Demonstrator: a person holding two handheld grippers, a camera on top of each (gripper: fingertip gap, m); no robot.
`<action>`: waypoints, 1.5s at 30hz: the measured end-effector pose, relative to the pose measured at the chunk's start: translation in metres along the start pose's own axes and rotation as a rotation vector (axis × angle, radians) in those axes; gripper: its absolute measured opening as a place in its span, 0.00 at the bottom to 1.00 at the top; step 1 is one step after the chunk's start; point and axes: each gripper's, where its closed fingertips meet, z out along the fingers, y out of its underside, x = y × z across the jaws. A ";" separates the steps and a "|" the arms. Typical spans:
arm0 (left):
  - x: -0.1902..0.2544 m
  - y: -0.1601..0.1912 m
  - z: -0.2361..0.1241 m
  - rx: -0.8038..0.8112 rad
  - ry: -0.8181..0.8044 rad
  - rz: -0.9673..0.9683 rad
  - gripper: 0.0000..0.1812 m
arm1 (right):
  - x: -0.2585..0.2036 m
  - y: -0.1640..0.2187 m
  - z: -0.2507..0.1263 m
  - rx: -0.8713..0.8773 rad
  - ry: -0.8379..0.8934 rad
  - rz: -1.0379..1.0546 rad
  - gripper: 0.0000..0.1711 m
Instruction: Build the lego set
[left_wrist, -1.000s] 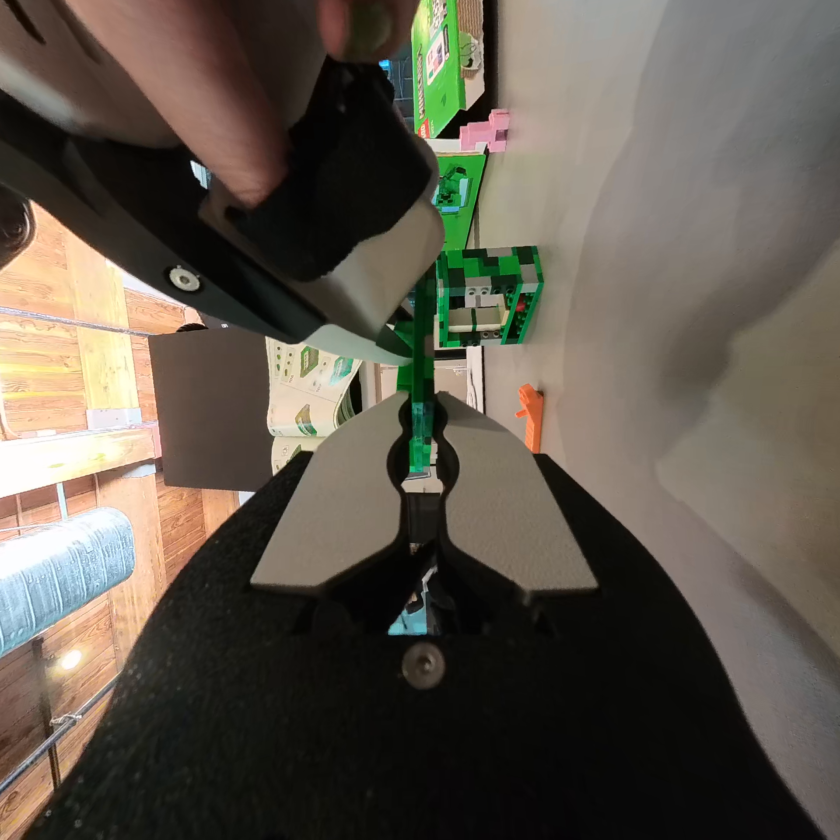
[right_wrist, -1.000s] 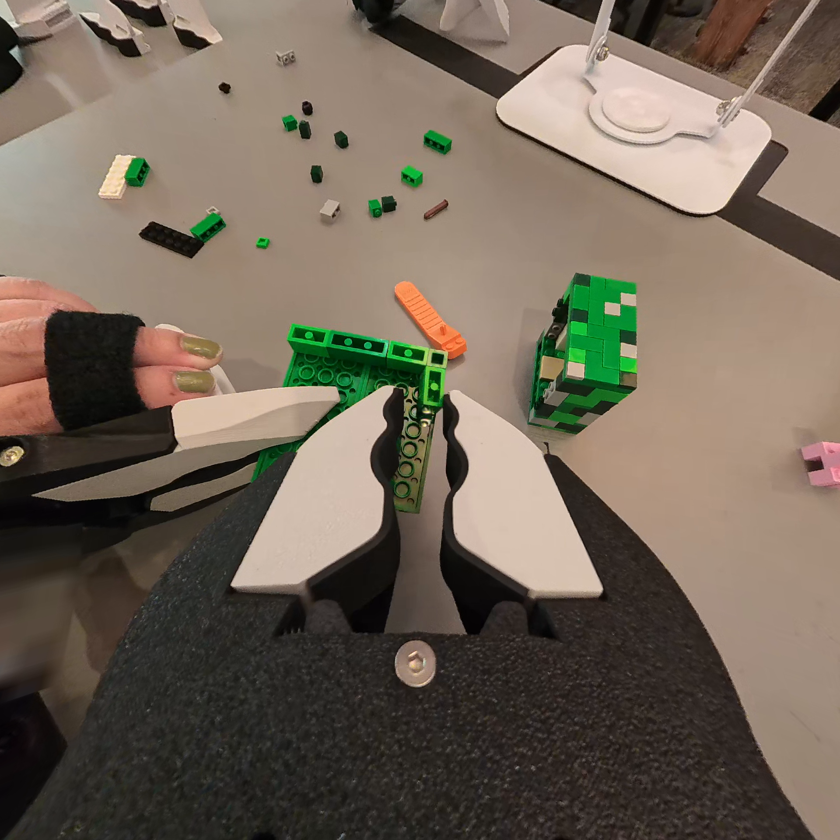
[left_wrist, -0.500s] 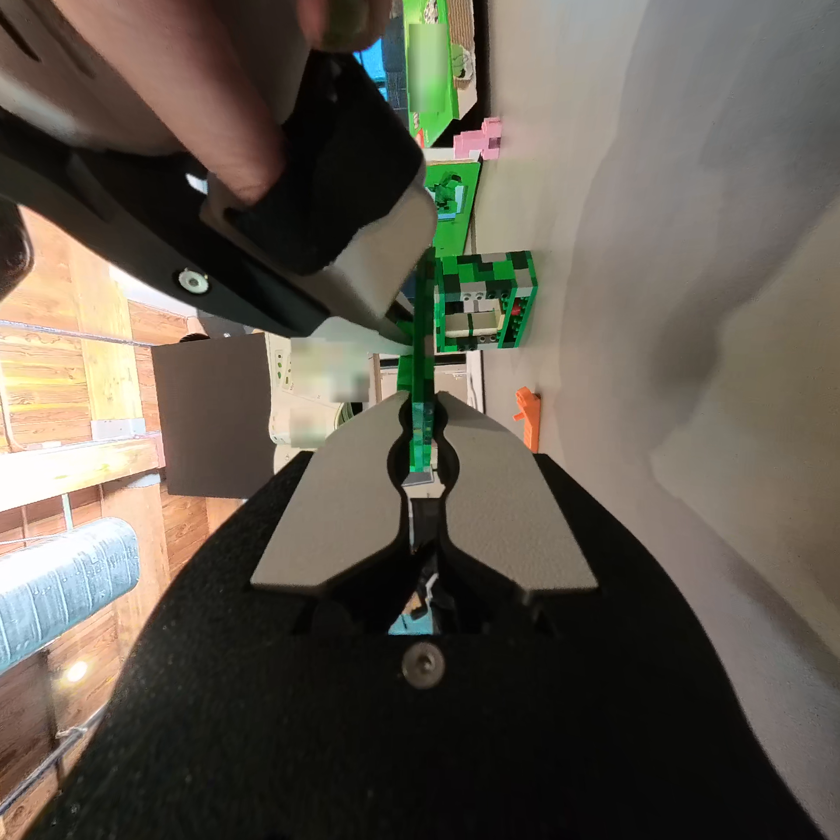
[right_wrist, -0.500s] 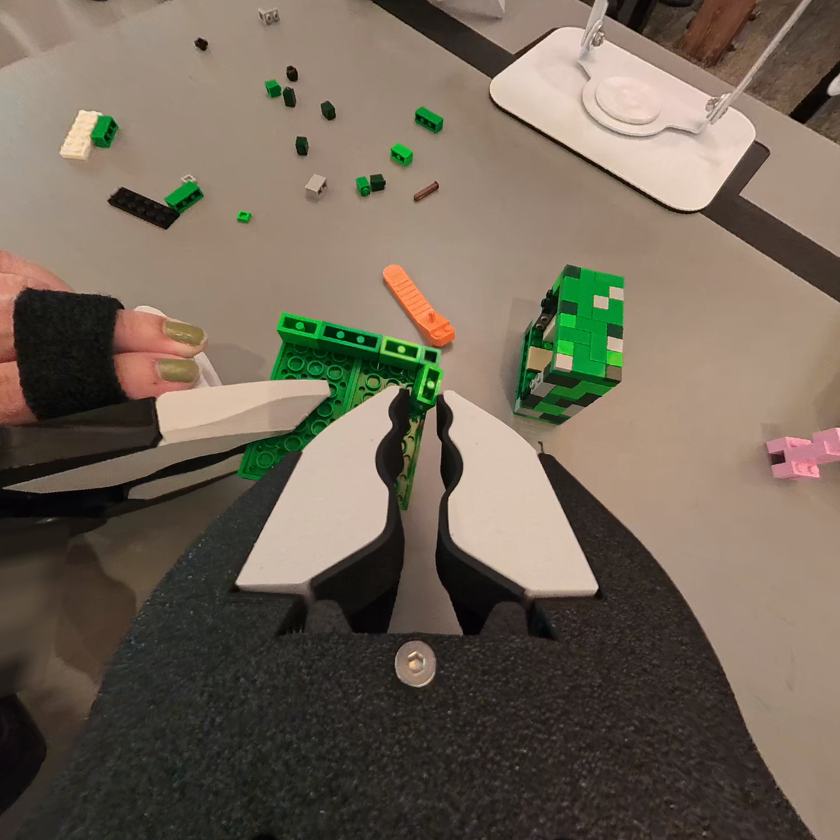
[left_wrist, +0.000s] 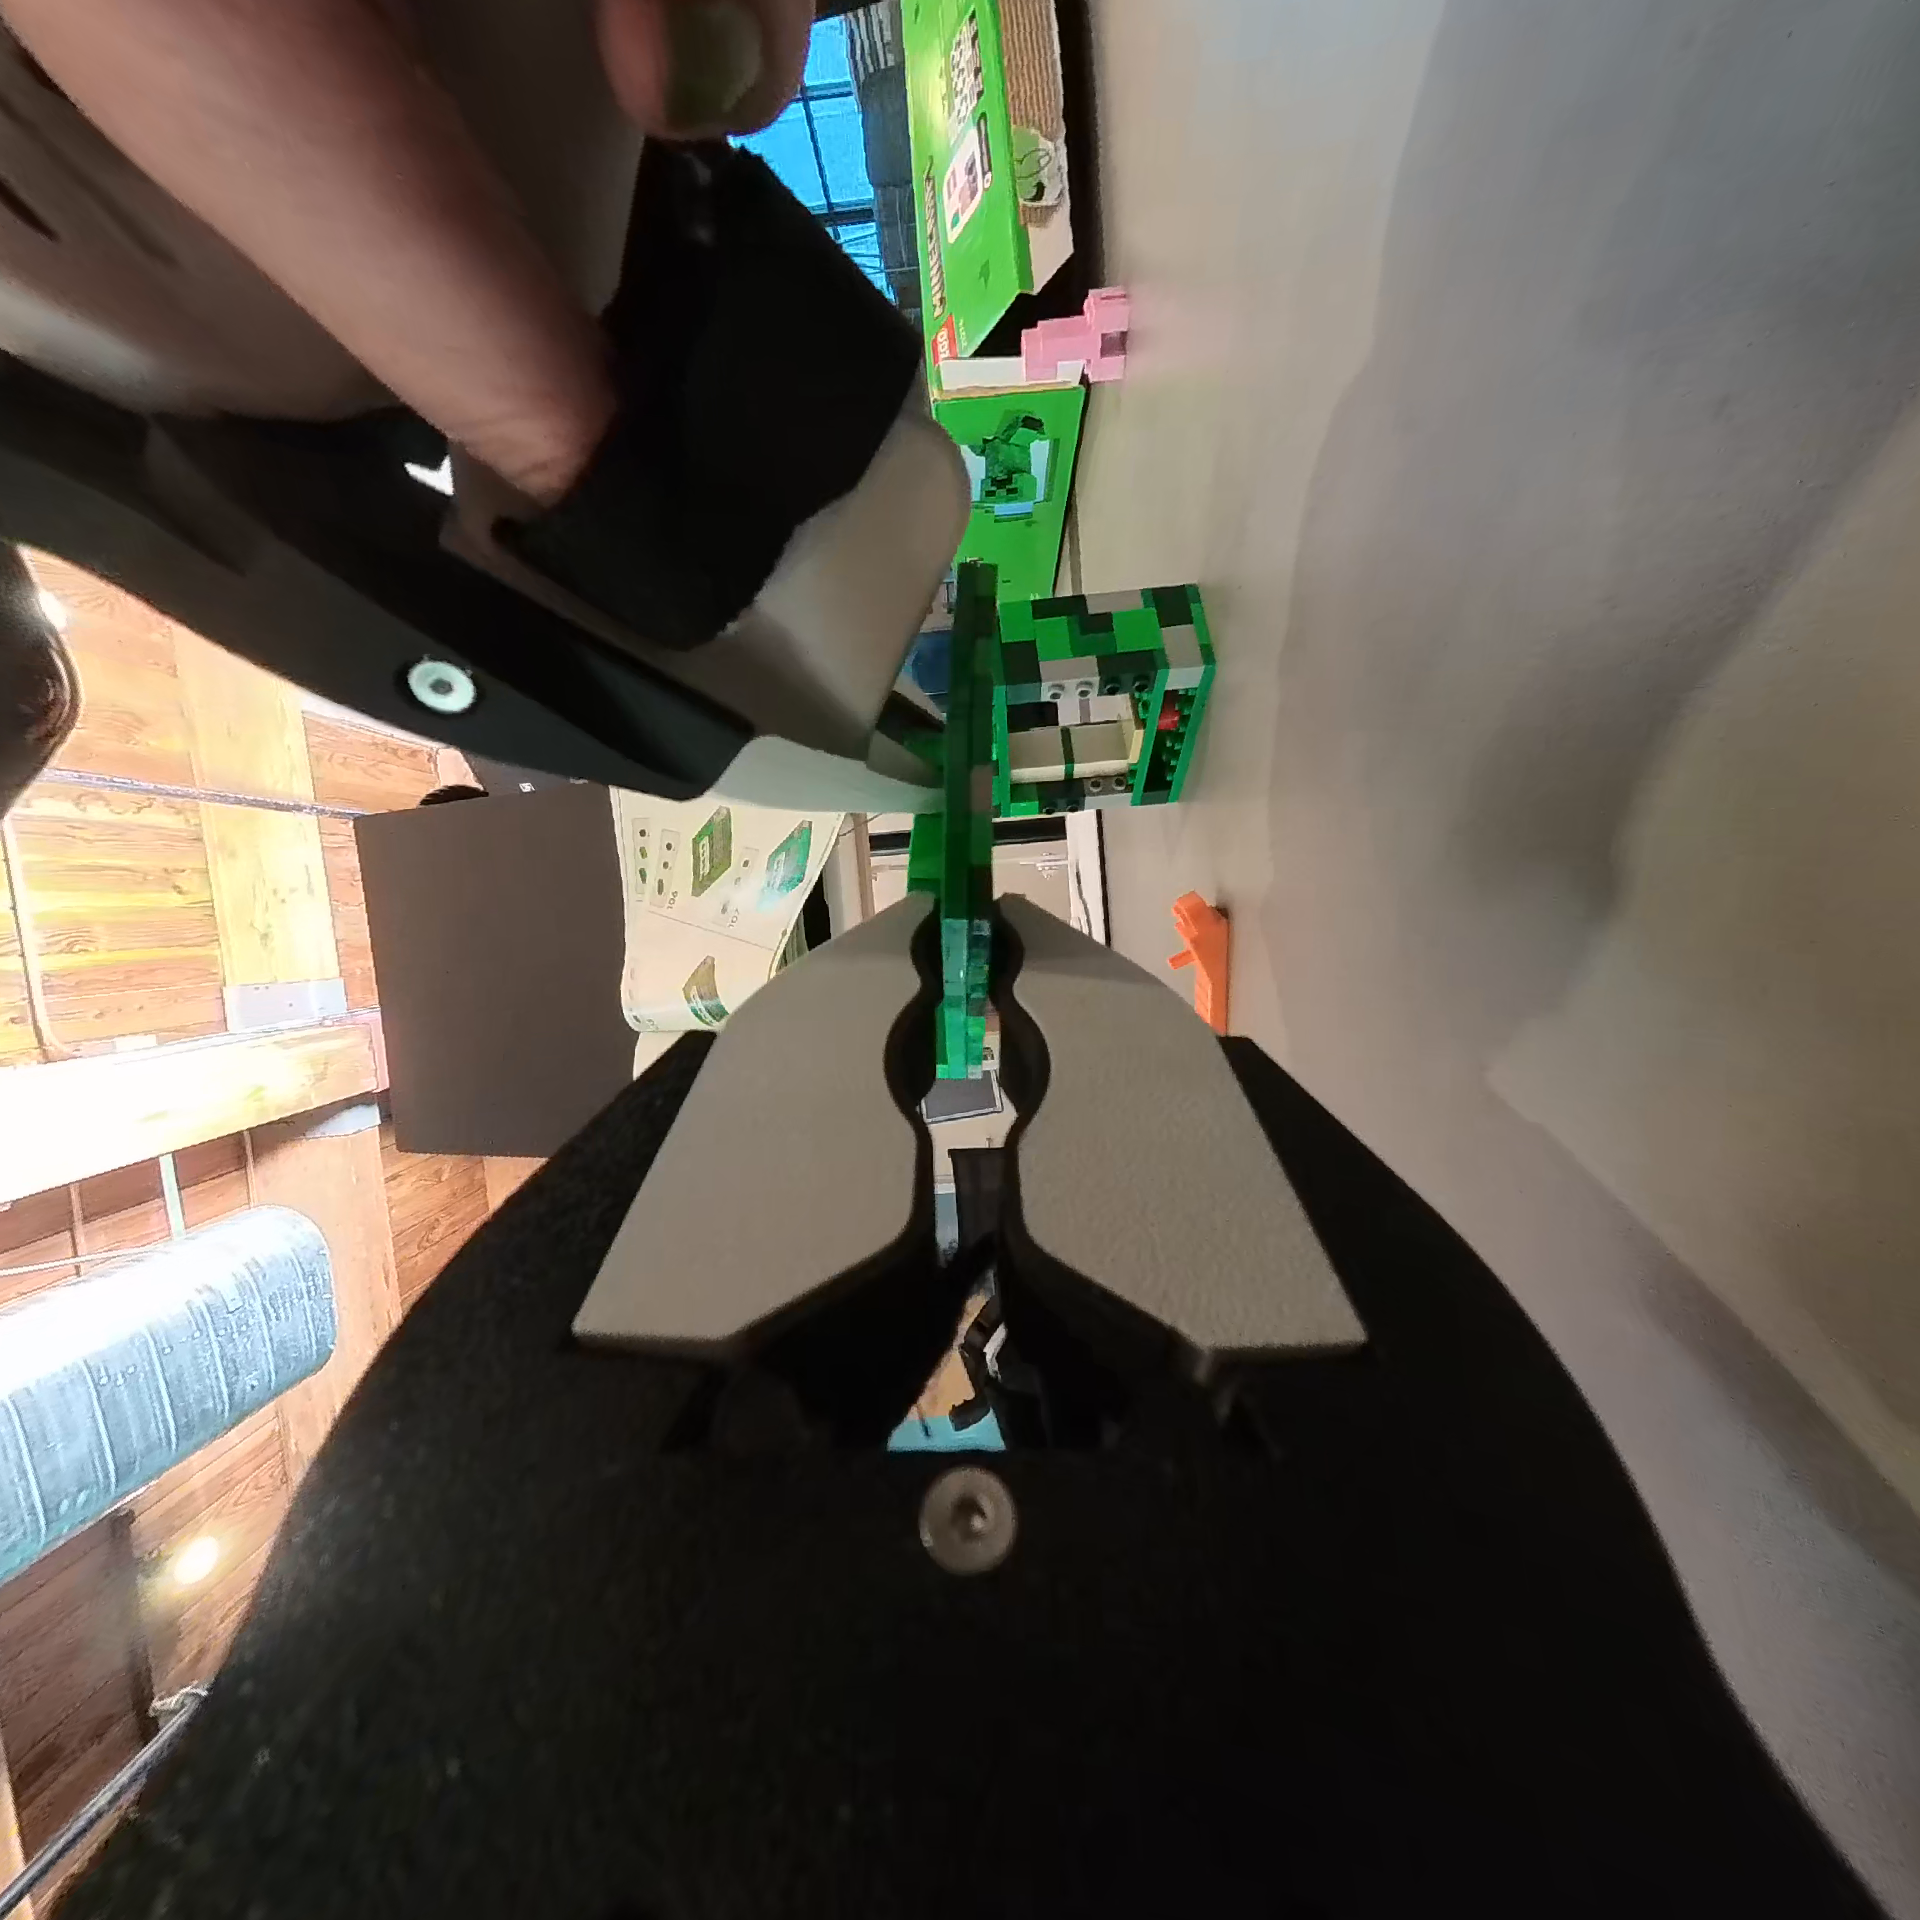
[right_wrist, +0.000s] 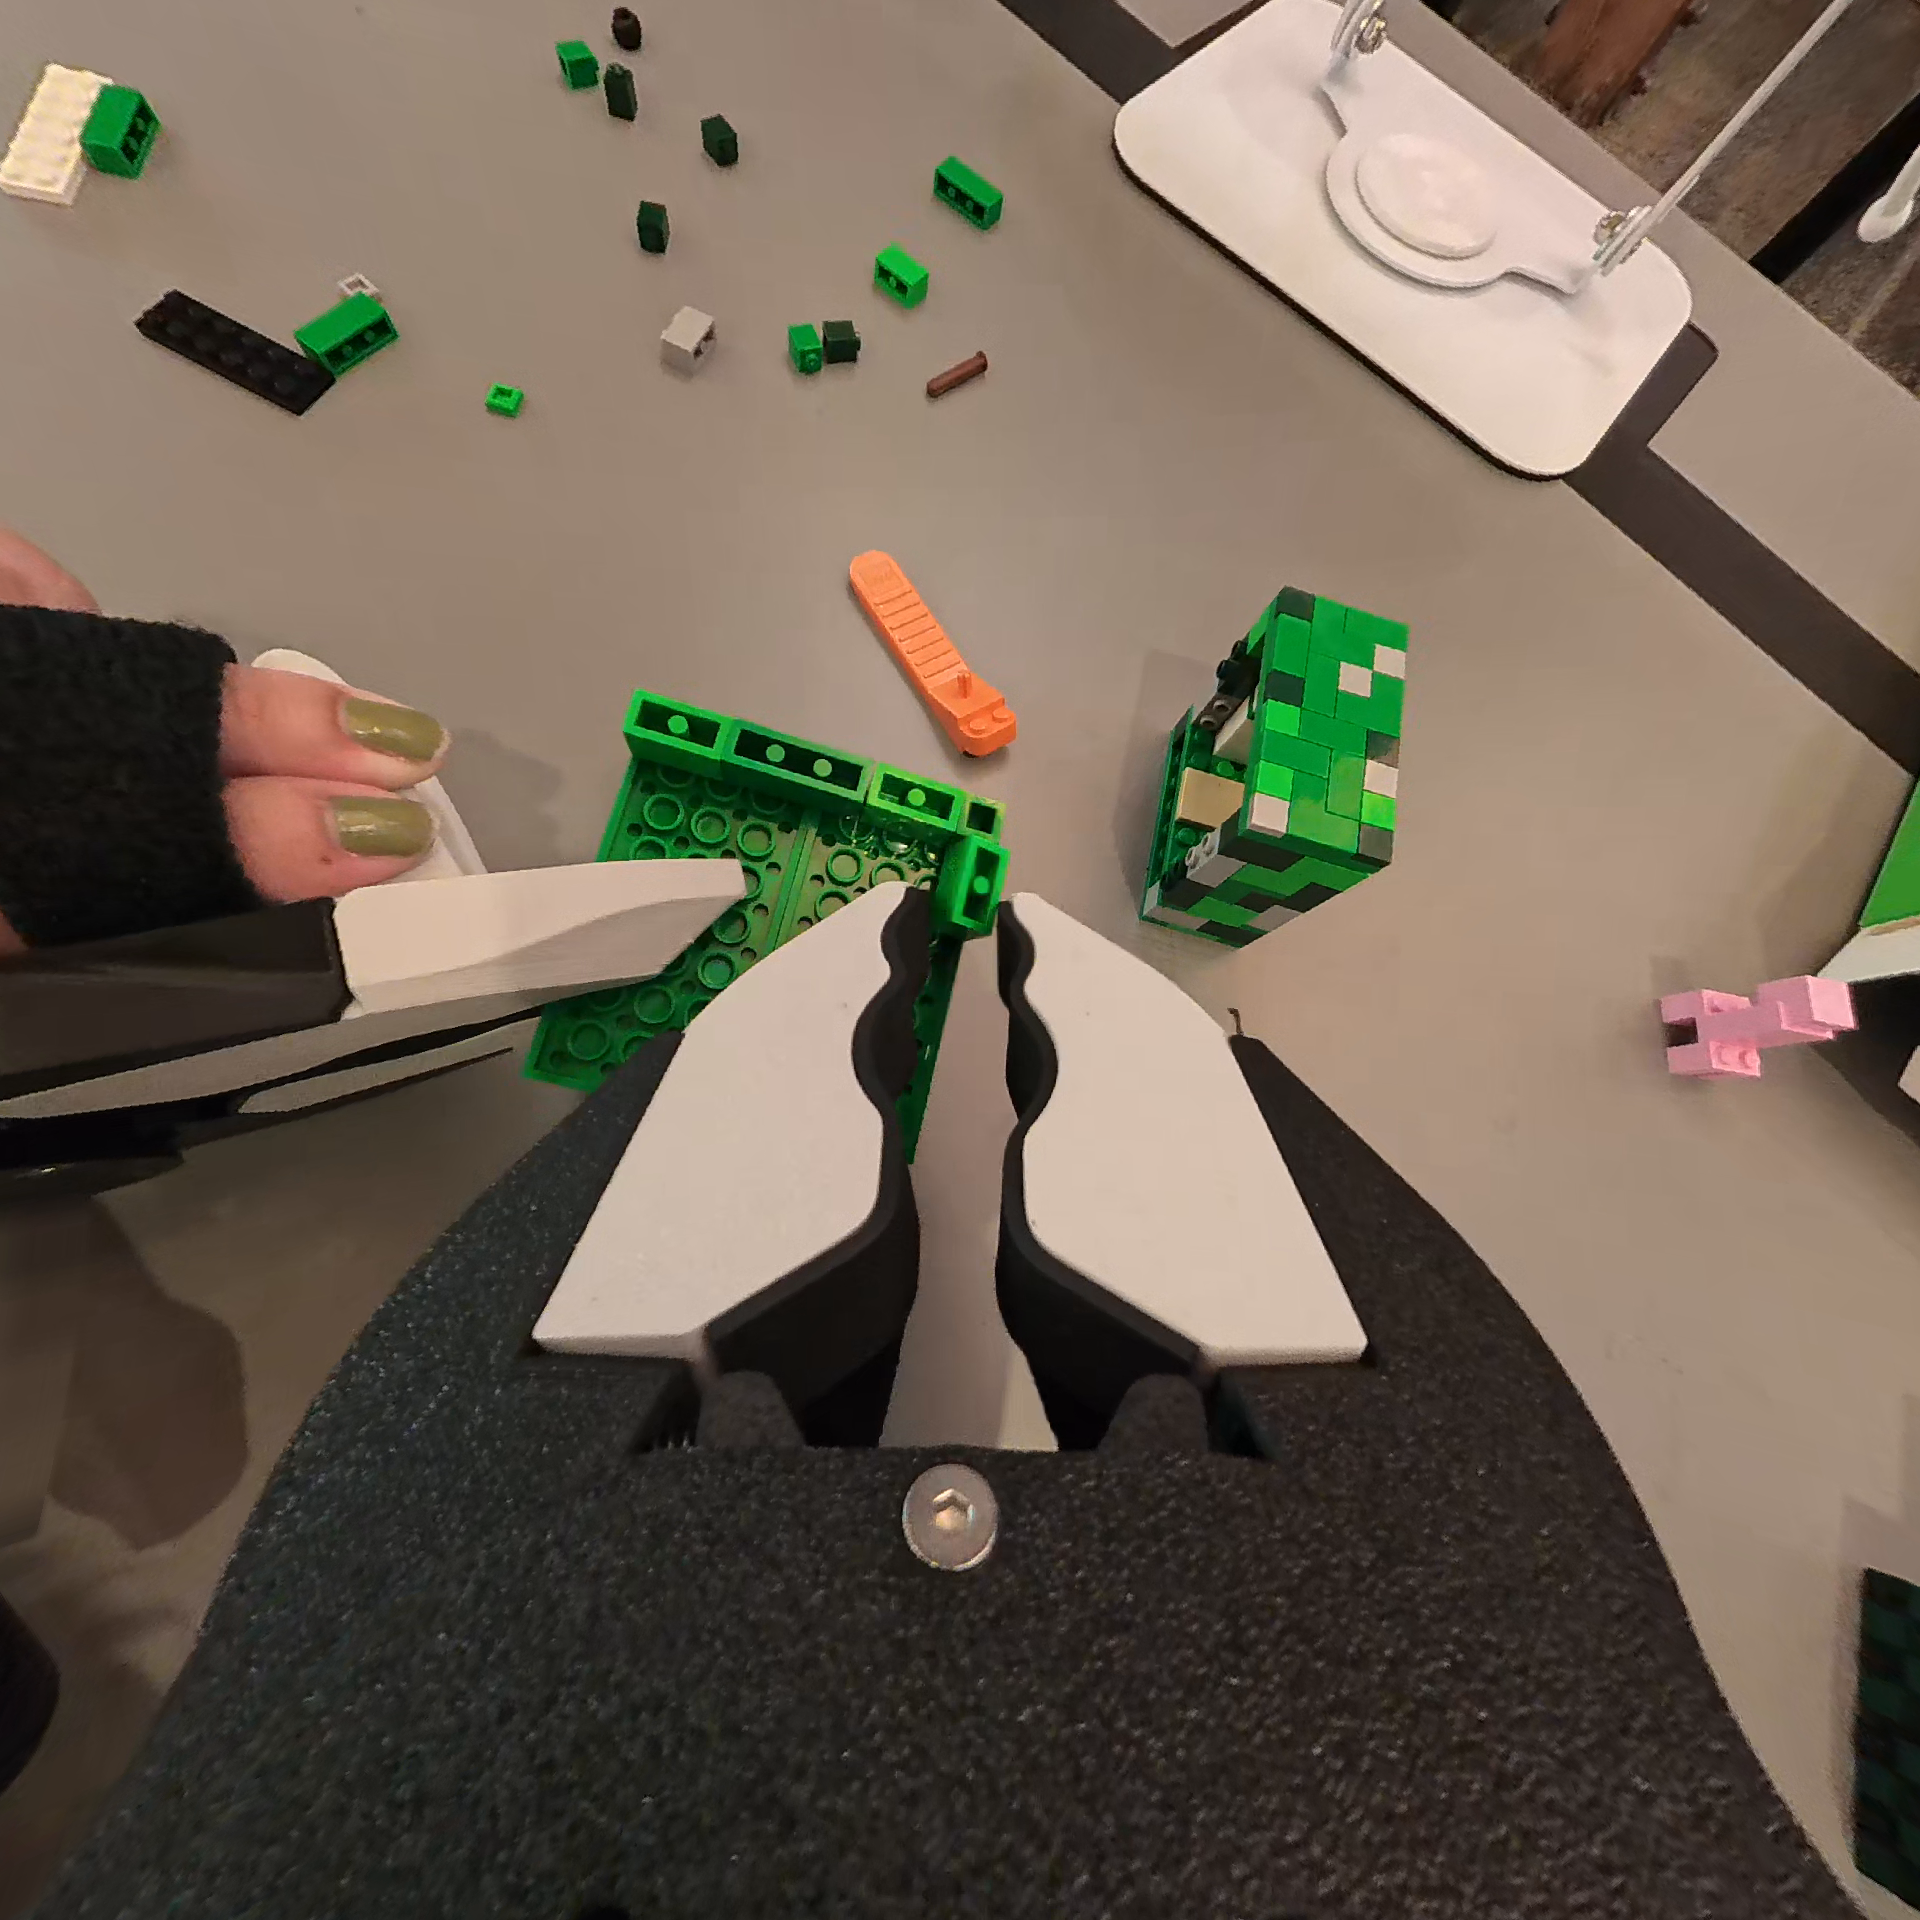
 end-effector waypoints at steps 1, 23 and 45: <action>0.000 0.000 0.000 0.001 0.001 0.000 0.03 | 0.000 0.000 0.000 0.000 0.000 0.000 0.07; -0.004 0.007 0.002 0.006 0.004 -0.072 0.03 | 0.013 -0.013 -0.033 0.191 0.017 -0.305 0.19; -0.015 -0.006 -0.007 0.150 -0.011 -0.212 0.03 | -0.004 -0.010 -0.021 0.789 0.292 -1.074 0.21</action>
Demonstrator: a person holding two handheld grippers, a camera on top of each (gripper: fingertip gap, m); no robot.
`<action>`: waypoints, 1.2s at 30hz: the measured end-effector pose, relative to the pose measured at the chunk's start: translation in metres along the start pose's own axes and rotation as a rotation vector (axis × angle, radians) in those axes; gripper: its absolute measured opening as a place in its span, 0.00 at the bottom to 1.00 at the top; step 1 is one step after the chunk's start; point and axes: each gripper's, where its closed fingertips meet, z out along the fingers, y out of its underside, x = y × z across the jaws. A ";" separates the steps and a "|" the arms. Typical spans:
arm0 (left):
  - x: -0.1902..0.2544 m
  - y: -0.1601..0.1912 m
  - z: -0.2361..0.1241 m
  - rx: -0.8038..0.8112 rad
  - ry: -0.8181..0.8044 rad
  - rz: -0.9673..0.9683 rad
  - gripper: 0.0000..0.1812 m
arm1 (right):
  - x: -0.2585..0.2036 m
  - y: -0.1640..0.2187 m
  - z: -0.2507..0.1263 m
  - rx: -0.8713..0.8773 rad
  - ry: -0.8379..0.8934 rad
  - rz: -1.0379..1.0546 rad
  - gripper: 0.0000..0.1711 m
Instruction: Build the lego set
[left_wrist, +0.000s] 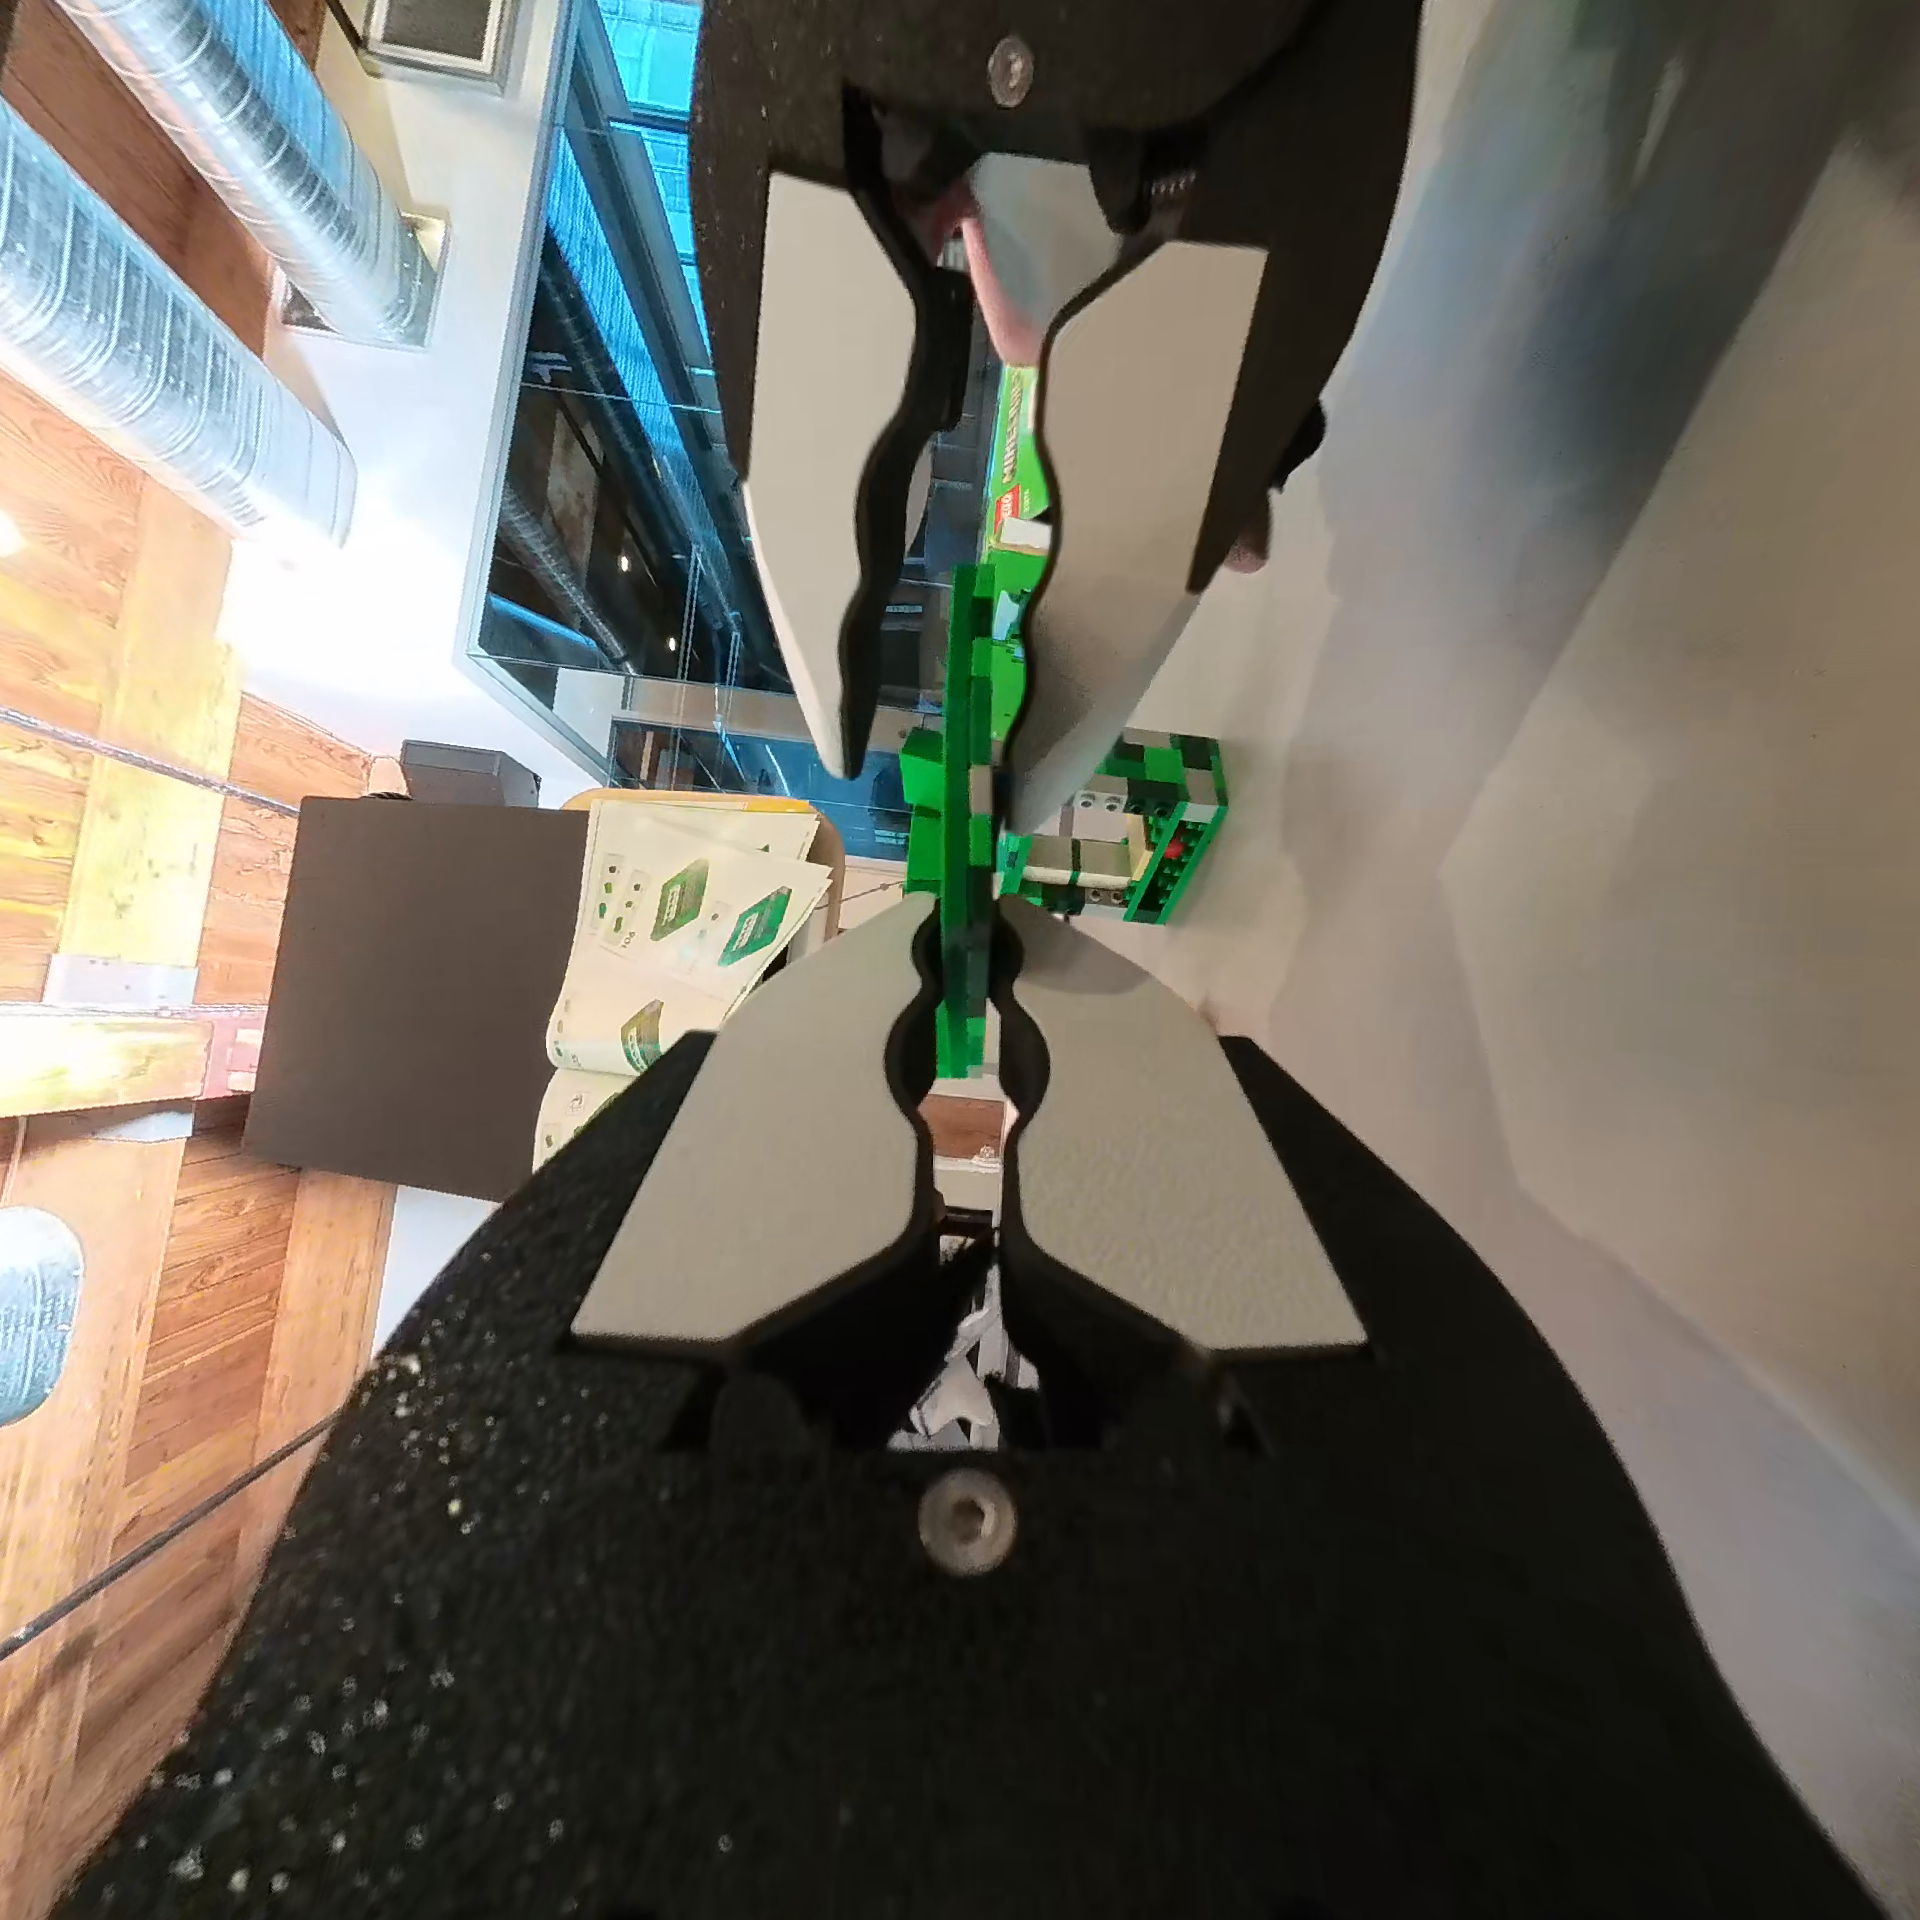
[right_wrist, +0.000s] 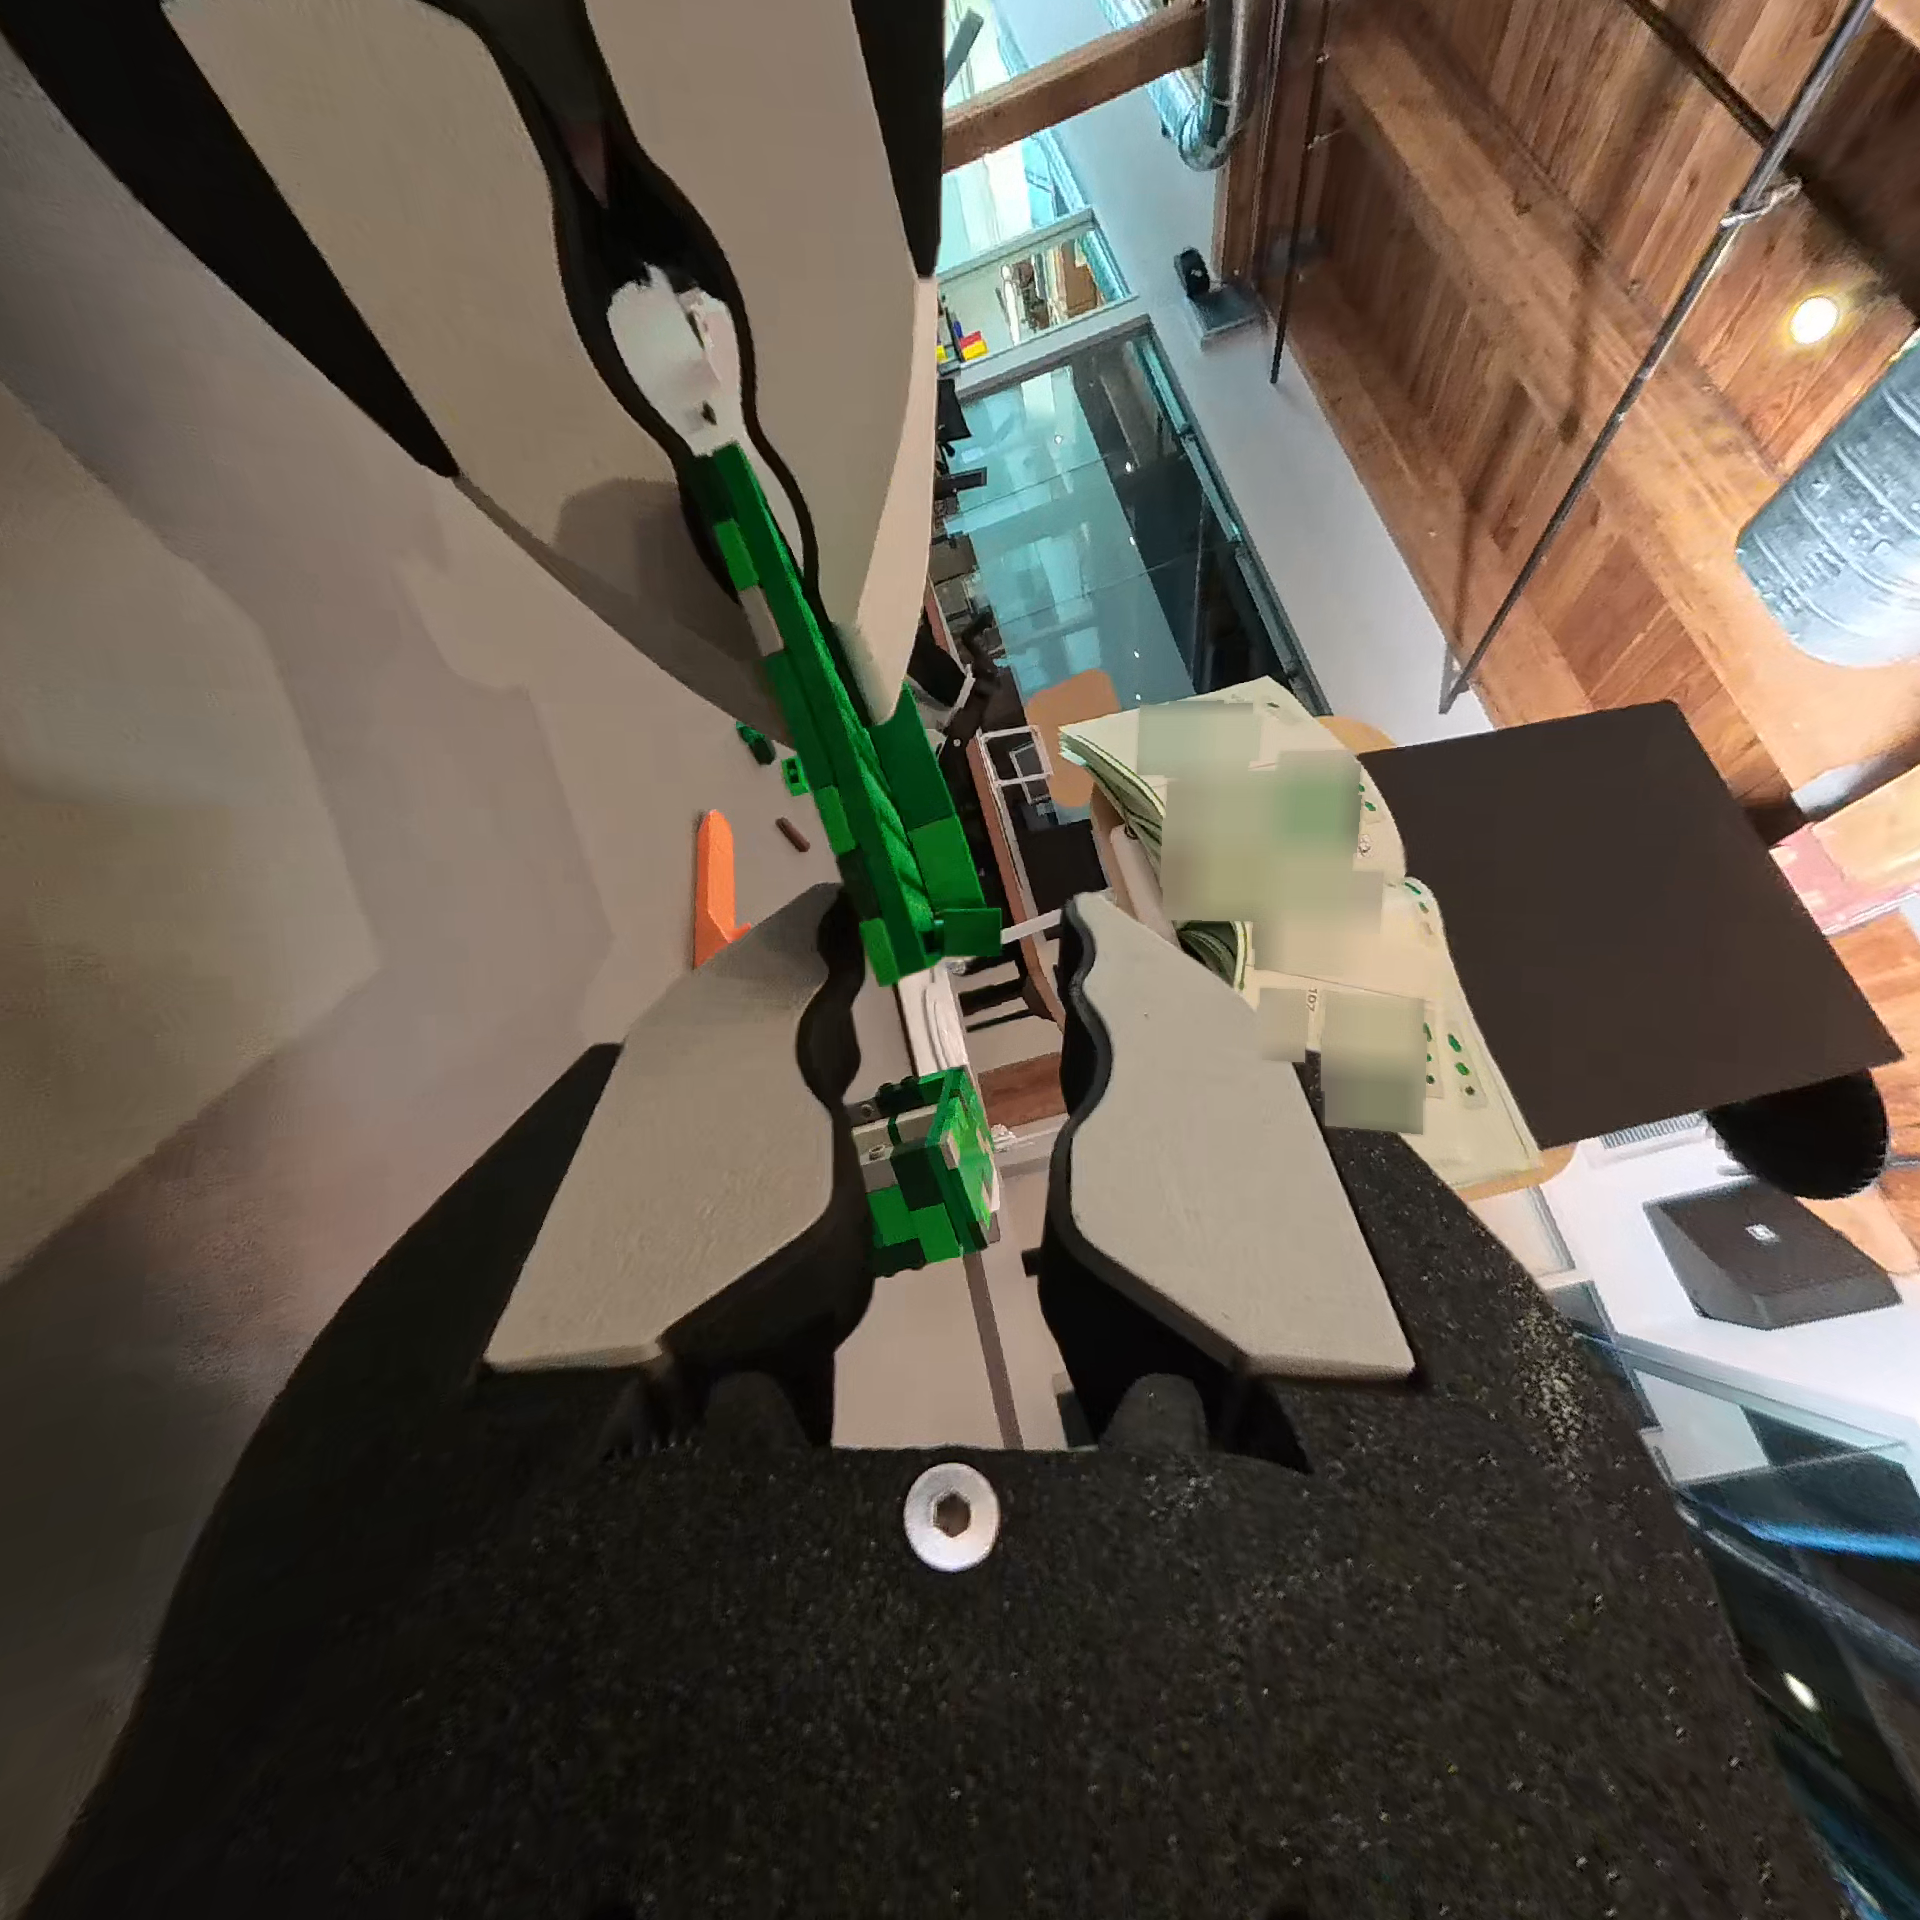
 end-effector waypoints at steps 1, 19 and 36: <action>0.000 0.000 0.000 0.002 0.001 0.002 0.03 | 0.000 -0.001 0.000 0.002 0.005 -0.008 0.19; 0.016 -0.006 -0.002 0.055 0.070 0.069 0.03 | -0.021 0.001 -0.009 -0.037 -0.092 -0.394 0.11; 0.018 -0.006 -0.005 0.062 0.069 0.071 0.03 | -0.021 0.004 -0.013 -0.056 -0.104 -0.337 0.11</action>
